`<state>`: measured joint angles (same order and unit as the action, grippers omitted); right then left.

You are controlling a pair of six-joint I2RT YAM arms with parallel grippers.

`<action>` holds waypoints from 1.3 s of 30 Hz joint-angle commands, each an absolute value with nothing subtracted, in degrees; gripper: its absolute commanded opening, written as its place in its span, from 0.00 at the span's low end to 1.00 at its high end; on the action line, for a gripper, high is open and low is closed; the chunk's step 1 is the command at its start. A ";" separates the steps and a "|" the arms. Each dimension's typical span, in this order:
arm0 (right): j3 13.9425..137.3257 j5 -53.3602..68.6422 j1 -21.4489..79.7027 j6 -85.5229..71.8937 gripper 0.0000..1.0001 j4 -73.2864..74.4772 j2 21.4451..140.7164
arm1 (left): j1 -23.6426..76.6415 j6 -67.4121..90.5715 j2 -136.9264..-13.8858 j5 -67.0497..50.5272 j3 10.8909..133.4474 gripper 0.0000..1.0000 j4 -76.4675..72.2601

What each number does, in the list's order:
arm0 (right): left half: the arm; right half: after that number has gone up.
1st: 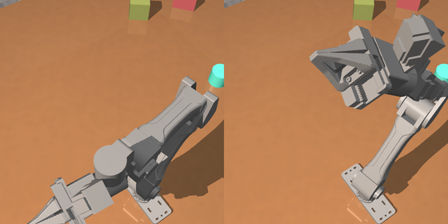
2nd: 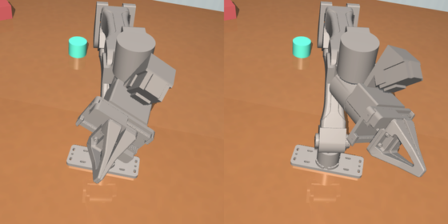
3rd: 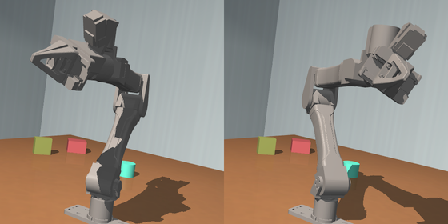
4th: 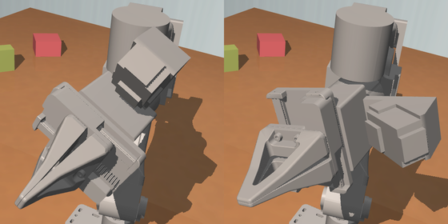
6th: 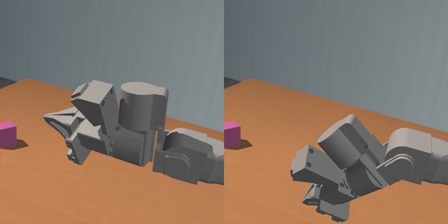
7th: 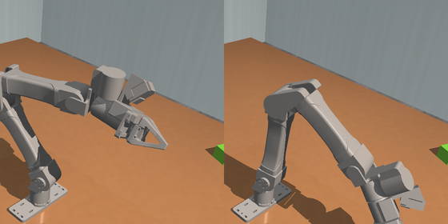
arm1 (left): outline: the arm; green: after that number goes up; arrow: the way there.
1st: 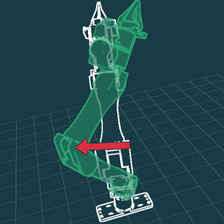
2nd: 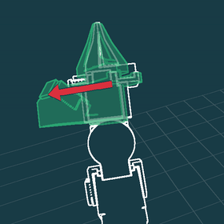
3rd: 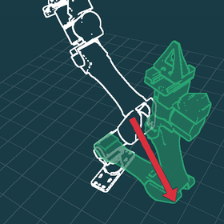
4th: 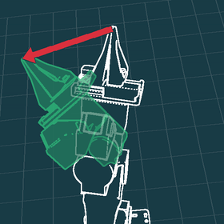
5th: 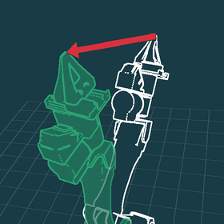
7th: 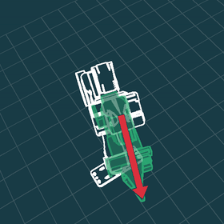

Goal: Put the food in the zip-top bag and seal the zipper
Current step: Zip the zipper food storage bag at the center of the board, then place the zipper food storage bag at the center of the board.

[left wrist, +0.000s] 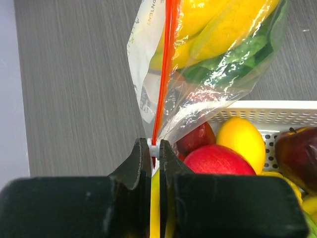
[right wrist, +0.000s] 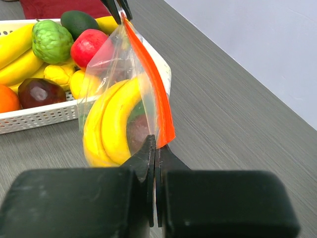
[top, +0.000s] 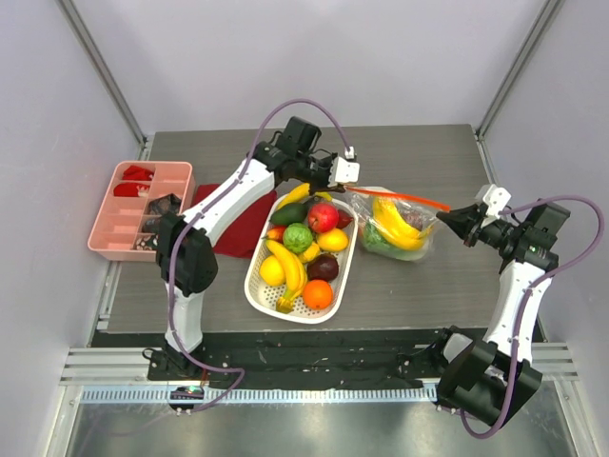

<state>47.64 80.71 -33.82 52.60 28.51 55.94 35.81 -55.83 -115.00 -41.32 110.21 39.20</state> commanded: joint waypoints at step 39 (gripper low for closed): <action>67.85 46.41 3.60 59.07 0.60 53.62 68.64 | 39.20 -47.37 -111.62 -36.74 116.81 0.00 45.26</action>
<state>70.15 51.11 1.19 62.89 60.90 70.11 39.46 -48.56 -112.97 -36.03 114.32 45.58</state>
